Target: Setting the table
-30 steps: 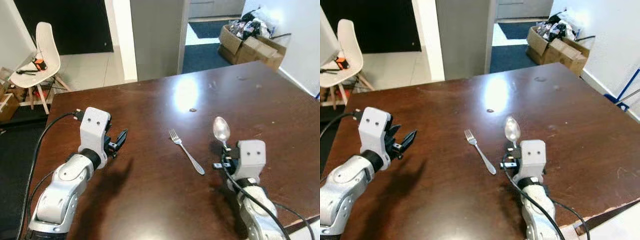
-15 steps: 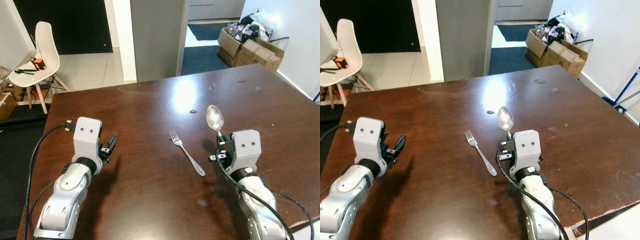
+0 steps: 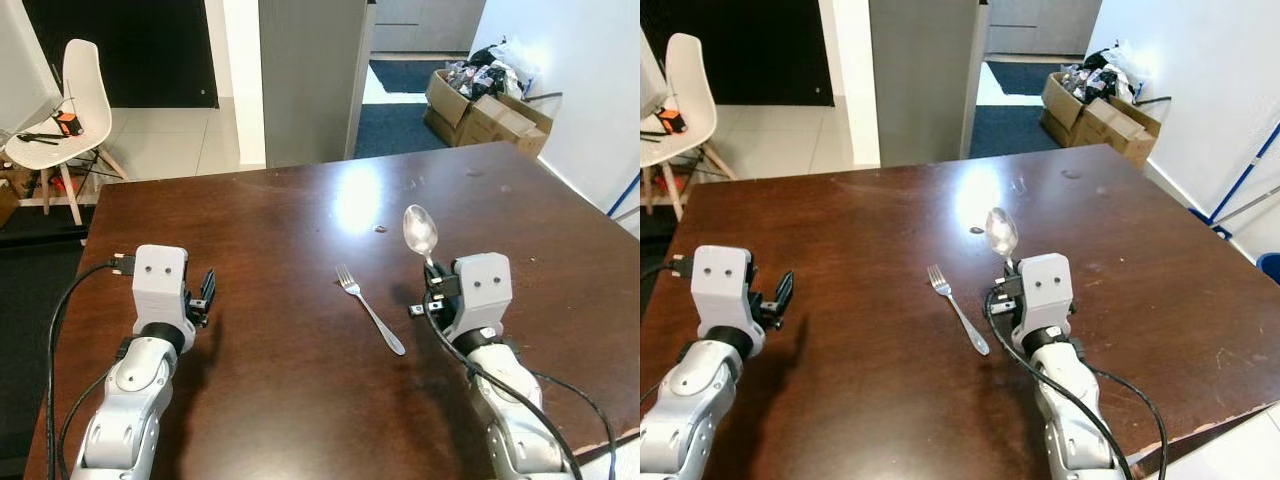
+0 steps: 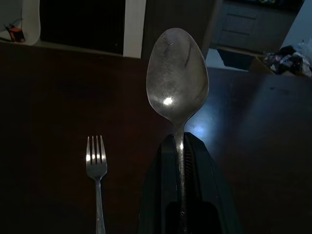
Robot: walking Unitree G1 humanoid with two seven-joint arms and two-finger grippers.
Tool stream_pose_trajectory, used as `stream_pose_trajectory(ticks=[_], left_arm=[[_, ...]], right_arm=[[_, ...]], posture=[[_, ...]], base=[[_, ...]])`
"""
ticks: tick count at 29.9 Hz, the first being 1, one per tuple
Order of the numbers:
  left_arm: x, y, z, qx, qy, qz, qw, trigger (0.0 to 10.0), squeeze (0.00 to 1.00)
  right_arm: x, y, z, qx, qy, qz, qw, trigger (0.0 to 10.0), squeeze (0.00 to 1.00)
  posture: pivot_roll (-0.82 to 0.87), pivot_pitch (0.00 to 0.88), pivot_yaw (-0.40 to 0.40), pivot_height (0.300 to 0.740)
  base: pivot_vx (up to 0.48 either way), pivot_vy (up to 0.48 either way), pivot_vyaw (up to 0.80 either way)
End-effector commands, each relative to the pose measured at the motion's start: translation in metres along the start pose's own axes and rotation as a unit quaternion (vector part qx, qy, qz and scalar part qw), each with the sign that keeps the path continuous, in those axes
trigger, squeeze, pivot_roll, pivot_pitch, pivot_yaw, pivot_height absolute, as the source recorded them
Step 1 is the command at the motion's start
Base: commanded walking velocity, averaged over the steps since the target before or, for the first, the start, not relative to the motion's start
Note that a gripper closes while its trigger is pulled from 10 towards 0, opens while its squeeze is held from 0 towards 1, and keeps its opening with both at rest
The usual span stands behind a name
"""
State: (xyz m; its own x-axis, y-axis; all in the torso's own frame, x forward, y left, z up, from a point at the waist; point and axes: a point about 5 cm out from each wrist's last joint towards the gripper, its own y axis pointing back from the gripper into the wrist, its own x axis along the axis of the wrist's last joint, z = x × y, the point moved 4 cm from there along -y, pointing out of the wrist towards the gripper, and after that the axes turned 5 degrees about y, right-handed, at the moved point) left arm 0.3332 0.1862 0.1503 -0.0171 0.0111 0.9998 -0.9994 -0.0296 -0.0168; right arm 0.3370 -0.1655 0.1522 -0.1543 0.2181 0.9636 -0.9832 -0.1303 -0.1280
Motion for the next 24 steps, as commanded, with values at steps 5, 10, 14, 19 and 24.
stream_pose_trajectory(ticks=[5, 10, 14, 19, 24], left_arm=[[-0.007, -0.001, 0.0, 0.004, -0.003, -0.008, 1.0, 10.0, 0.0], [-0.006, -0.003, 0.004, -0.001, -0.001, -0.006, 1.0, 10.0, 0.0], [-0.006, -0.005, 0.006, -0.005, 0.0, -0.006, 1.0, 10.0, 0.0], [-0.006, -0.006, 0.007, -0.008, 0.004, -0.006, 1.0, 10.0, 0.0], [-0.005, -0.006, 0.009, -0.012, 0.008, -0.005, 1.0, 10.0, 0.0]], right_arm=[[0.0, -0.001, 0.002, -0.006, -0.002, 0.005, 1.0, 10.0, 0.0], [0.0, 0.0, -0.003, -0.005, -0.007, 0.005, 1.0, 10.0, 0.0], [-0.001, 0.001, -0.003, -0.007, -0.008, 0.004, 1.0, 10.0, 0.0], [-0.003, 0.001, -0.001, -0.014, -0.011, 0.0, 1.0, 10.0, 0.0], [-0.004, 0.001, -0.001, -0.017, -0.013, 0.0, 1.0, 10.0, 0.0]], posture=[[-0.06, 0.0, 0.038, 0.74], [-0.06, 0.0, 0.043, 0.74], [-0.06, 0.0, 0.049, 0.74], [-0.07, 0.0, 0.057, 0.74], [-0.07, 0.0, 0.062, 0.74]], base=[[0.0, 0.0, 0.0], [0.0, 0.0, 0.0], [0.0, 0.0, 0.0], [0.0, 0.0, 0.0], [-0.058, 0.0, 0.0]])
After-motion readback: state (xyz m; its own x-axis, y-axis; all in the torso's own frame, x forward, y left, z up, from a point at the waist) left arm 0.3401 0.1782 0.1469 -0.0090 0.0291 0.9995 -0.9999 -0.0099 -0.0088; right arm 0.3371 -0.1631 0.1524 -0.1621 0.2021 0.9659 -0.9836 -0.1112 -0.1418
